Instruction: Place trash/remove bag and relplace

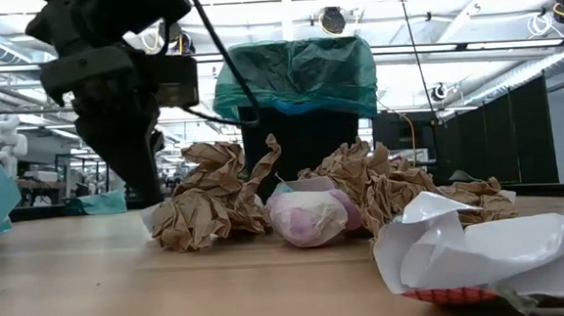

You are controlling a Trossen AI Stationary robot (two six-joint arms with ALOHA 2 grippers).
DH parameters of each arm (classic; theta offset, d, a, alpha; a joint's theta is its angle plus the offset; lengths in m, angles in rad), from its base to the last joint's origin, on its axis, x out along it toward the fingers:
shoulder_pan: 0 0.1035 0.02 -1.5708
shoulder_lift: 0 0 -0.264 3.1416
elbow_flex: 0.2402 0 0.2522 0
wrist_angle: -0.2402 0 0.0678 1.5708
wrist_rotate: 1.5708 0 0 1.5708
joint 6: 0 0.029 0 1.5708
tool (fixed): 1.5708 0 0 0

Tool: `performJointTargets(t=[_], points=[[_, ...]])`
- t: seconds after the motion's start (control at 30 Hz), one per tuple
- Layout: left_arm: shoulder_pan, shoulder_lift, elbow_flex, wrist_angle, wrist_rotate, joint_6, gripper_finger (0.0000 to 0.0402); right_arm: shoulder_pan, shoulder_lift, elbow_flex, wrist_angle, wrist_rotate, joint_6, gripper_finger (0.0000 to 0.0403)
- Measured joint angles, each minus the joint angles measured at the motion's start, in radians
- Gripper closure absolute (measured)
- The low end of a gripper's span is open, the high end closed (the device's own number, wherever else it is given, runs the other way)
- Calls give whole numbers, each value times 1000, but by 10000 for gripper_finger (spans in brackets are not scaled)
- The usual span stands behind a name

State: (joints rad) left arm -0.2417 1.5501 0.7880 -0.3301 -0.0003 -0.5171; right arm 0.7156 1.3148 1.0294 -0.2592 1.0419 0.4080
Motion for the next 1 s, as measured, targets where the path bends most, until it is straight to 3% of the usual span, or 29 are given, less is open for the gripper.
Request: performJointTargets(t=[0.37,1.0], points=[[0,-12,-19,72,8,-21,235,26,0,0,-1,61,11,266],[-22,-12,-68,91,-10,-149,230,26,0,1,-1,60,11,266]])
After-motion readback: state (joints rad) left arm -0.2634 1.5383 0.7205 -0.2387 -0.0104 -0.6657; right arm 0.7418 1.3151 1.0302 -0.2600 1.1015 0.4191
